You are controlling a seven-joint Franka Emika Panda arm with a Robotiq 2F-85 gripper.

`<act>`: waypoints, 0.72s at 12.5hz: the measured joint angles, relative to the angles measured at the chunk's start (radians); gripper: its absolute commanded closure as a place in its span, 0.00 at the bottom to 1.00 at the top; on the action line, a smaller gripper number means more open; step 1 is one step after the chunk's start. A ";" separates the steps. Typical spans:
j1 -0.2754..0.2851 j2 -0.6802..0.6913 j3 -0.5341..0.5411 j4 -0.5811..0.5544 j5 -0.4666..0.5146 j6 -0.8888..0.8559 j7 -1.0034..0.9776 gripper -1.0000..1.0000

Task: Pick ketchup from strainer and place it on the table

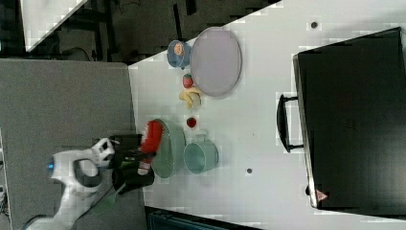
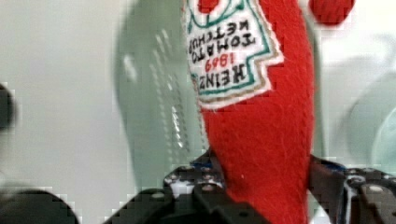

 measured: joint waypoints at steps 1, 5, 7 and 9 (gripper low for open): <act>-0.015 -0.060 0.006 0.020 0.010 -0.035 -0.008 0.44; -0.081 -0.212 -0.004 0.121 0.039 -0.247 -0.128 0.44; -0.106 -0.222 -0.042 0.158 0.045 -0.337 -0.217 0.44; -0.122 -0.212 -0.111 0.168 0.046 -0.361 -0.296 0.44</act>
